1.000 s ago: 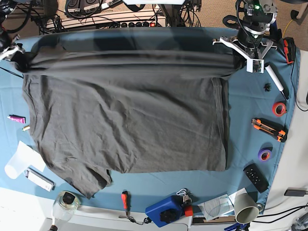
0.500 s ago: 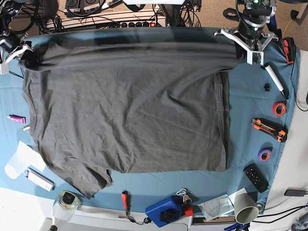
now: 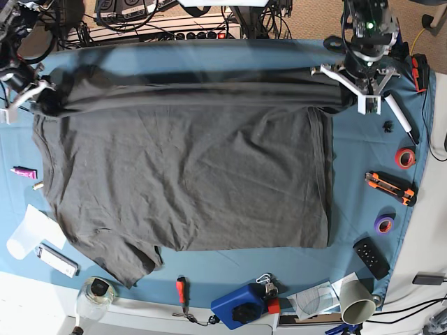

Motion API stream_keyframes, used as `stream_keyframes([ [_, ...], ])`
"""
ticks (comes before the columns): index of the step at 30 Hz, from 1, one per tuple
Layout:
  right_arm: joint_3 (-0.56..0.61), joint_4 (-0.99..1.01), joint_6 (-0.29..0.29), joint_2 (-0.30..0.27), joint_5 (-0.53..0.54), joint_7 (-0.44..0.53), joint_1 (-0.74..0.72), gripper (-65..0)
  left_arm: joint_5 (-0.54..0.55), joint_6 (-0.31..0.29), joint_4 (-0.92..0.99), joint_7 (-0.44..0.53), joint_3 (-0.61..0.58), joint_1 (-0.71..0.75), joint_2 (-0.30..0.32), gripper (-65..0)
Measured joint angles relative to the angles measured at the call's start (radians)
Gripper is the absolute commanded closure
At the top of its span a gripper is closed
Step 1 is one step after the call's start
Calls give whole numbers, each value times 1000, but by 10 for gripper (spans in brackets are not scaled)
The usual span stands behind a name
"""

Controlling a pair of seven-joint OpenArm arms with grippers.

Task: Fold the T-shirt properly
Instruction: 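Lift the held edge and fold it back over the shirt, then carry the folded edge across the shirt body with both grippers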

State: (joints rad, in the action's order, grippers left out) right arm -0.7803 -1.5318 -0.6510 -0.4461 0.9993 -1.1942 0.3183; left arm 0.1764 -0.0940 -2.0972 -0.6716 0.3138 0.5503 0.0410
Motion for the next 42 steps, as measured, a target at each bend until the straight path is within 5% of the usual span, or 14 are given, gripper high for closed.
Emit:
stream_keyframes([
  [15, 76, 0, 66, 0, -196, 51, -186, 0, 27, -12, 4, 15, 0, -123, 0, 0],
  [28, 165, 1, 132, 0, -323, 104, -191, 0, -40, -11, 171, 18, -133, -244, 20, 0],
  [33, 166, 1, 137, 0, -348, 141, -193, 0, -75, 31, 171, 20, -143, -306, 20, 0],
  [42, 166, 1, 158, 0, -400, 141, -219, 0, -63, -13, 320, 24, -143, -382, 38, 0],
])
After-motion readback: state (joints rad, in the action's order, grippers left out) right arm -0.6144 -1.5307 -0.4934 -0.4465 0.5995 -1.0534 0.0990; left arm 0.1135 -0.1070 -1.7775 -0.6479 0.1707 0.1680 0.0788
